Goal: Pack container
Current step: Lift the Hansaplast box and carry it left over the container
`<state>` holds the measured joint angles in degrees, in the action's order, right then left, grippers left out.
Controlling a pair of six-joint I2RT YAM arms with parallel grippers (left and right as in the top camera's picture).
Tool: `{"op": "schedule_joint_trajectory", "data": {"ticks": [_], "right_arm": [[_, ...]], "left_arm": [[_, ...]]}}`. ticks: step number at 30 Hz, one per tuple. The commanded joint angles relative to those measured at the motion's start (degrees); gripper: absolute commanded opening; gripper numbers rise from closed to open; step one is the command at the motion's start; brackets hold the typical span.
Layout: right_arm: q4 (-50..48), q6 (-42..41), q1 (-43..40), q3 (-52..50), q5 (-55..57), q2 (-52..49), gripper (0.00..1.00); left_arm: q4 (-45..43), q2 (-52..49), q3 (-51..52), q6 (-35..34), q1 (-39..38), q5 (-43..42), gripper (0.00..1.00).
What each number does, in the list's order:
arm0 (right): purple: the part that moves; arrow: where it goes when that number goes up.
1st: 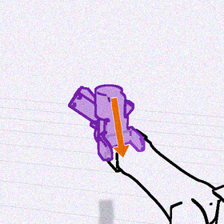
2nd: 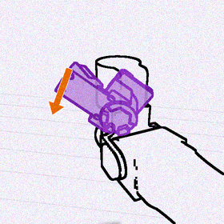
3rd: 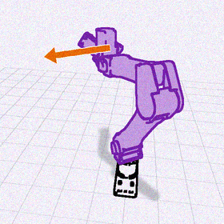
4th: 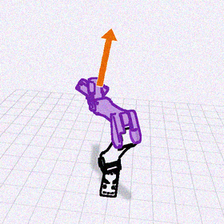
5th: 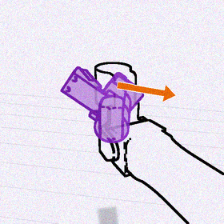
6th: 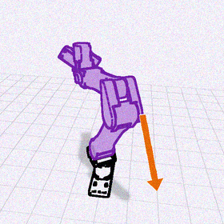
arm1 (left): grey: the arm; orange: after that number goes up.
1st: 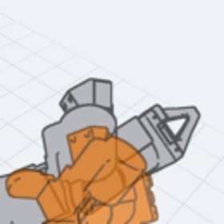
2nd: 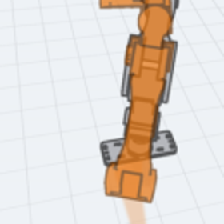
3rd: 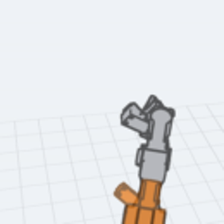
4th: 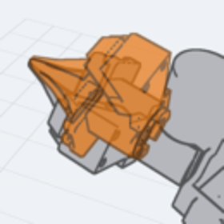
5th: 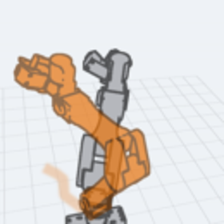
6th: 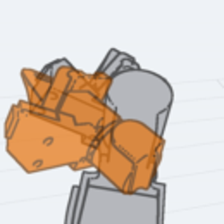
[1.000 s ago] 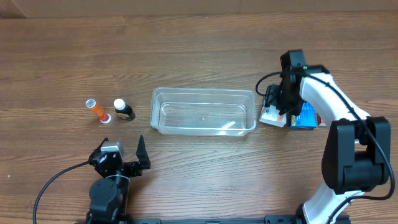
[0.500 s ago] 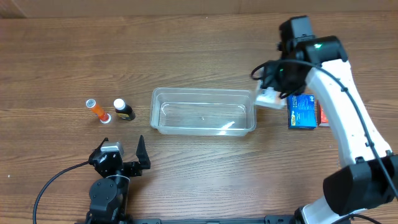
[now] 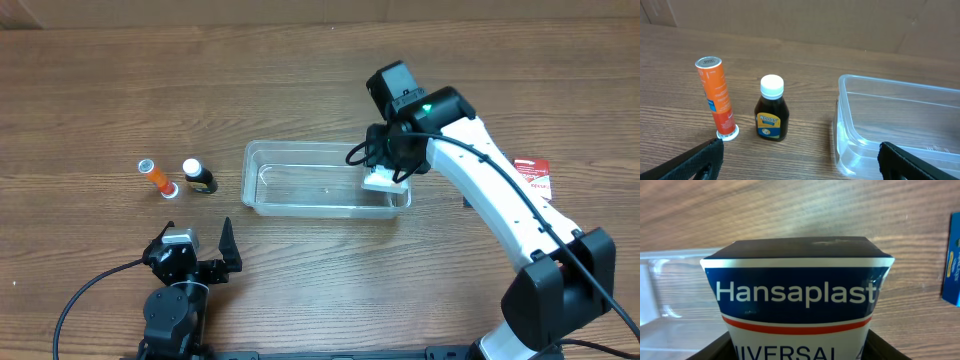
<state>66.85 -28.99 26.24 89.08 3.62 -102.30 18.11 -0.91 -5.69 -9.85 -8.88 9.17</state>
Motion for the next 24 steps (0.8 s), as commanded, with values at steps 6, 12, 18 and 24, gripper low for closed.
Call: {"op": "schedule_joint_trajectory", "data": {"ticks": [6, 12, 18, 24], "right_arm": [[-8.37, 5.42, -0.11, -8.35, 1.51, -0.59, 0.62], [-11.17, 7.63, -0.11, -11.06, 1.49, -0.63, 0.63], [-9.20, 9.14, 0.02, -11.06, 1.27, -0.63, 0.62], [-7.69, 9.49, -0.04, -9.88, 1.46, -0.59, 0.58]], "left_arm": [[-0.22, 0.61, 0.20, 1.07, 0.28, 0.00, 1.00], [-0.22, 0.61, 0.20, 1.07, 0.28, 0.00, 1.00], [-0.22, 0.61, 0.20, 1.07, 0.28, 0.00, 1.00], [-0.22, 0.61, 0.20, 1.07, 0.28, 0.00, 1.00]]}}
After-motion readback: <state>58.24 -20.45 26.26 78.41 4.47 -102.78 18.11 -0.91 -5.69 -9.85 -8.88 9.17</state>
